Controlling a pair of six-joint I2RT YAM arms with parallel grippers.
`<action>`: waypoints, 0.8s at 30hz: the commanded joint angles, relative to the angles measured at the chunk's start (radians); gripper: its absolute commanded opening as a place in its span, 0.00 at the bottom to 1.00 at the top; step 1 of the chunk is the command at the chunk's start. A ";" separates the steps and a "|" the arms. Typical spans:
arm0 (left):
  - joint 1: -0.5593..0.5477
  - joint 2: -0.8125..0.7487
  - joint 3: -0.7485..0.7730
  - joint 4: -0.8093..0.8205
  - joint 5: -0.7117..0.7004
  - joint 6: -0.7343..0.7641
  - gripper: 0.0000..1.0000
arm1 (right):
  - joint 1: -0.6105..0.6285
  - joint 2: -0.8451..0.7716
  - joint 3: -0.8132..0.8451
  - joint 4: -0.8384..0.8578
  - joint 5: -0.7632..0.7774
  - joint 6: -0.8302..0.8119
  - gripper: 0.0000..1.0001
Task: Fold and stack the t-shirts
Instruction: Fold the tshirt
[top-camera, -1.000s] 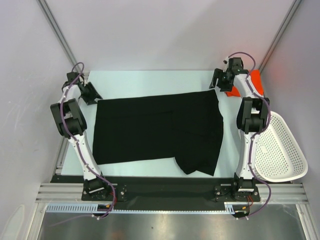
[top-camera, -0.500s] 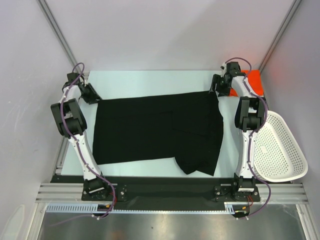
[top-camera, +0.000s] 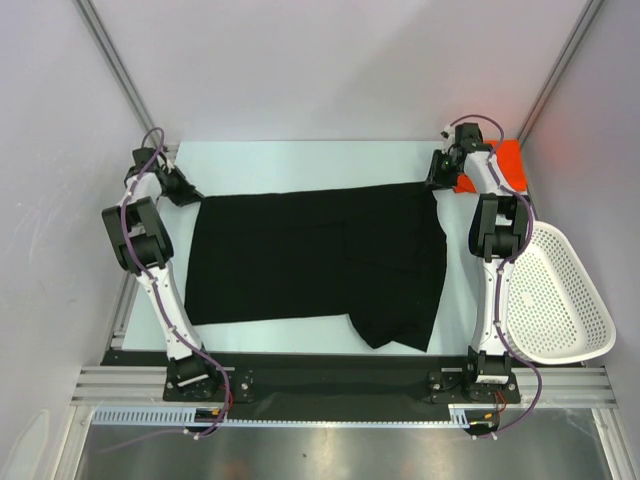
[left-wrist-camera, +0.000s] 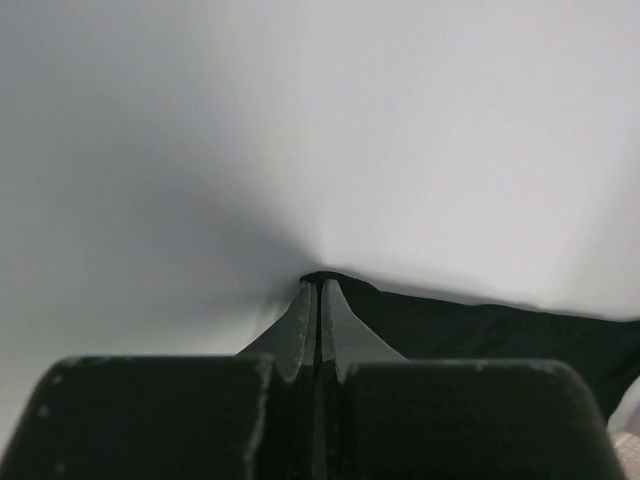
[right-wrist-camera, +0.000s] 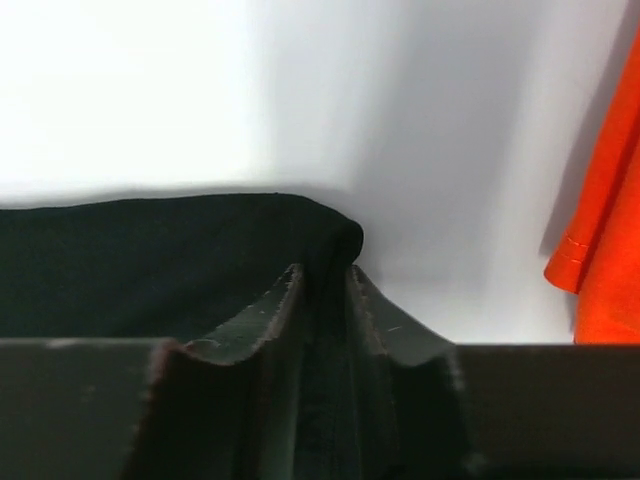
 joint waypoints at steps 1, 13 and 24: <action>0.020 0.050 0.047 0.076 0.024 -0.054 0.00 | -0.005 0.018 0.029 0.008 -0.040 -0.008 0.16; 0.046 0.132 0.131 0.351 0.093 -0.296 0.00 | -0.003 0.046 0.076 0.222 -0.092 0.108 0.01; 0.023 0.169 0.284 0.368 0.041 -0.336 0.35 | 0.000 0.175 0.302 0.344 -0.058 0.239 0.19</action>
